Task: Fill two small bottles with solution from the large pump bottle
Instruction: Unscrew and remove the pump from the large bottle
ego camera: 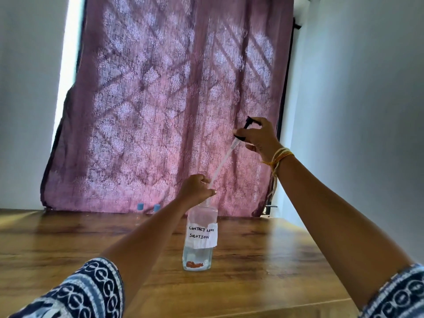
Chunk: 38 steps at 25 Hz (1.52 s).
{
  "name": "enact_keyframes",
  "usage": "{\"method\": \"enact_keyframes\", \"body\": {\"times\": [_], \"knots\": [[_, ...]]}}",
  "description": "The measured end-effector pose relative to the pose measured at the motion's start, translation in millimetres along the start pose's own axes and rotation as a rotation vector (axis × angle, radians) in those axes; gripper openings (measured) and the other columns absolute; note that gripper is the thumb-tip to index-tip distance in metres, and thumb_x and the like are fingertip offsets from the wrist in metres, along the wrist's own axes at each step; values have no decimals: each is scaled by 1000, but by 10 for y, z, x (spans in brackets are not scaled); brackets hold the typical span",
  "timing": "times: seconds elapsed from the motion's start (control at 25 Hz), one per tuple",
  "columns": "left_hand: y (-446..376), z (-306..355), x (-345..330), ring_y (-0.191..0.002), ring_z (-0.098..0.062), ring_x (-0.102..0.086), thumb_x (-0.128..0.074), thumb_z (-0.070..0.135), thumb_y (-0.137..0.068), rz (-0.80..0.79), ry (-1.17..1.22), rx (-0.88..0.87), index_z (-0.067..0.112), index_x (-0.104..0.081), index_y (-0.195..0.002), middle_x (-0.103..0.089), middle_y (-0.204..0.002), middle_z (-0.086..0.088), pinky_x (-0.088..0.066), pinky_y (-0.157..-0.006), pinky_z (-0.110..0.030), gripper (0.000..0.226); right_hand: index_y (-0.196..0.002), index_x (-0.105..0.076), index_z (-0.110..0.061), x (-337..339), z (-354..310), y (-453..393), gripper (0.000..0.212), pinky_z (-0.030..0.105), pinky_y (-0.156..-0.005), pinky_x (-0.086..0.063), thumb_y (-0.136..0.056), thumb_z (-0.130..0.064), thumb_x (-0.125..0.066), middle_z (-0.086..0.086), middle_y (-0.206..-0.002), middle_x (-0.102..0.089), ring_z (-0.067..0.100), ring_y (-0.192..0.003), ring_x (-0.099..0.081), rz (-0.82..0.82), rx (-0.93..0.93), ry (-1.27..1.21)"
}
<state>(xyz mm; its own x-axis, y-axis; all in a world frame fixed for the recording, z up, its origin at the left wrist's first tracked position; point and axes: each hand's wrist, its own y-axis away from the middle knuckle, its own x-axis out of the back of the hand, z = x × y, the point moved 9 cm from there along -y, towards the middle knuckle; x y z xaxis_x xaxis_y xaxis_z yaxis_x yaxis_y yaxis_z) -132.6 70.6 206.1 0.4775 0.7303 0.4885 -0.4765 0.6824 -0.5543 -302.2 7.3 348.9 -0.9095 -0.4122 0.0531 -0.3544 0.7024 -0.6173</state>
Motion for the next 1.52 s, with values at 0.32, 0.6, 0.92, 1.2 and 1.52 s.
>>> {"method": "enact_keyframes", "body": {"times": [0.32,0.6,0.92,1.2,1.52], "knots": [[195,401,-78,-125,-26,-48,-69,24,-80,199,-234,-139,17,-28,-142,-51,-136,-6,-31,-109,-55,75,-108,-59,-14,817,243,347,34,30,-63,-49,-79,-3,-73,17,-106,-62,26,-88,-61,355,17,-233],[800,519,-1033,-133,-22,-41,-57,21,-83,45,-387,-466,15,-41,-136,-47,-139,-5,-27,-115,-42,55,-58,-54,-14,1217,1680,1111,31,41,-64,-58,-69,-5,-81,8,-61,-59,29,-64,-61,532,-244,-141],[1258,-304,-2120,-144,-28,-24,-51,47,-91,-479,-371,-139,22,-23,-149,-17,-160,-6,-27,-115,-44,69,-61,-60,-9,1272,2593,1650,24,23,-60,-36,-65,-16,-83,8,-75,-60,20,-69,-54,277,-199,666],[1288,-475,-2271,-141,-27,-30,-47,53,-90,-523,-362,-82,20,-33,-145,-30,-156,-7,-27,-115,-42,66,-108,-60,-19,1202,2989,1654,44,34,-82,-48,-69,-21,-79,9,-105,-59,28,-94,-60,52,-264,828],[1274,-496,-1897,-100,-18,-62,-57,36,-87,-386,-232,-100,16,-64,-114,-68,-112,-3,-52,-83,-33,33,-130,-50,-20,1329,3069,1724,83,40,-99,-45,-60,-44,-87,12,-124,-60,32,-118,-54,48,-478,847]]}}
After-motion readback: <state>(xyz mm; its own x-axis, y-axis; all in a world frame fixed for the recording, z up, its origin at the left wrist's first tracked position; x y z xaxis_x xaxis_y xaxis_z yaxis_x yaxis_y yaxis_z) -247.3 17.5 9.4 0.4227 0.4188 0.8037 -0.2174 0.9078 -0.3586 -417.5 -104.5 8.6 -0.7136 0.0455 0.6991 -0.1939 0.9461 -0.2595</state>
